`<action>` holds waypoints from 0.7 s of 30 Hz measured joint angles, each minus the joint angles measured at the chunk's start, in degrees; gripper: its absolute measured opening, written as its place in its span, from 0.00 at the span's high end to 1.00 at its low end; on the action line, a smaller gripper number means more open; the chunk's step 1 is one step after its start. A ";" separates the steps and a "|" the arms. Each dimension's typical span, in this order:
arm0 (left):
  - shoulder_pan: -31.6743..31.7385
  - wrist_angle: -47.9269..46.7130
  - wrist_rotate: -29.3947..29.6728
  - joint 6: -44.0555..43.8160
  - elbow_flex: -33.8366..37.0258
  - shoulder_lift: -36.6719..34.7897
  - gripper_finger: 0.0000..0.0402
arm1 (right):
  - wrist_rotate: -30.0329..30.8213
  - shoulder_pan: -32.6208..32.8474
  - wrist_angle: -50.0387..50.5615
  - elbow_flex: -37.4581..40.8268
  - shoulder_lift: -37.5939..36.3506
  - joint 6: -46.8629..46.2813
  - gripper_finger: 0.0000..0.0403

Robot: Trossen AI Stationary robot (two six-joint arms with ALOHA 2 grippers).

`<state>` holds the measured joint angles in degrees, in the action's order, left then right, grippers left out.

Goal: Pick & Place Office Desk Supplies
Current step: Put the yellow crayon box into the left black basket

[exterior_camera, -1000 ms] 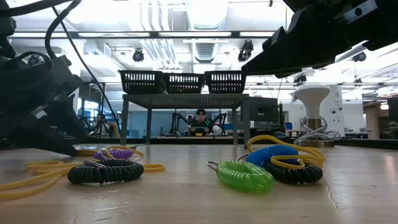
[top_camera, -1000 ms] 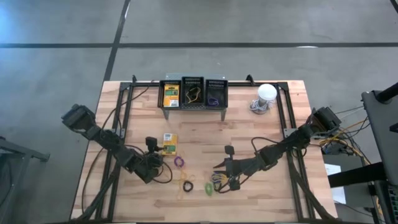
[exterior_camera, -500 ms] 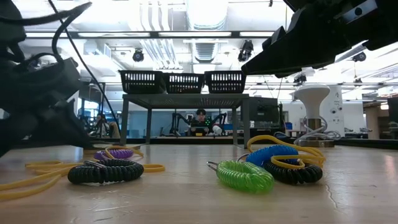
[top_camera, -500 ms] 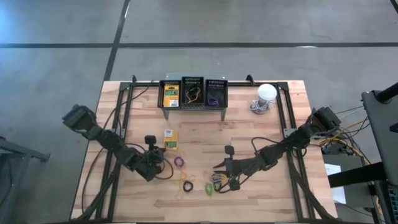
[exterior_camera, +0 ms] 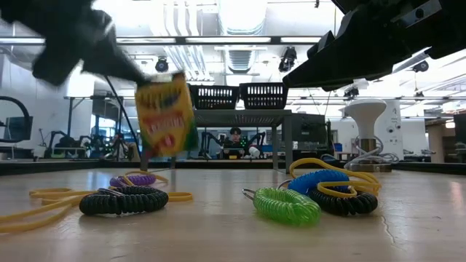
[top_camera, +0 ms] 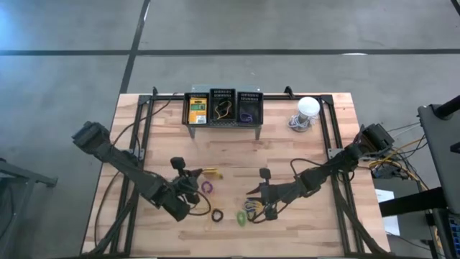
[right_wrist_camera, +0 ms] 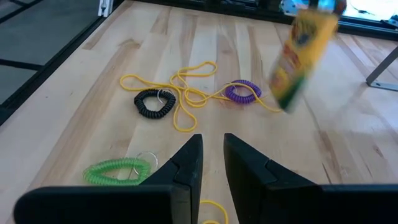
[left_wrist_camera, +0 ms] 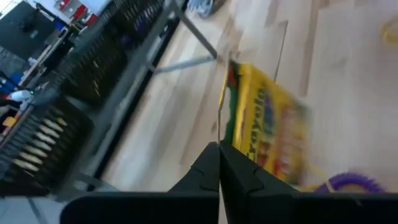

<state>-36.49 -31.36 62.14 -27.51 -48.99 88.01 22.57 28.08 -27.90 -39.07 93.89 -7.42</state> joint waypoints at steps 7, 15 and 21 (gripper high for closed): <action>0.12 -15.20 -0.17 0.59 -14.16 -0.07 1.00 | 0.00 0.00 0.09 0.02 0.00 -0.12 0.85; 5.29 -33.49 -0.17 5.97 -30.30 -0.11 1.00 | 0.00 0.00 0.09 0.02 0.00 -0.11 0.84; 15.82 -38.99 0.01 20.75 -39.33 -0.21 1.00 | 0.00 0.00 0.09 0.02 0.00 -0.11 0.85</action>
<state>-20.67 -70.35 62.15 -6.76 -88.32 87.79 22.57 28.08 -27.81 -39.05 93.89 -7.53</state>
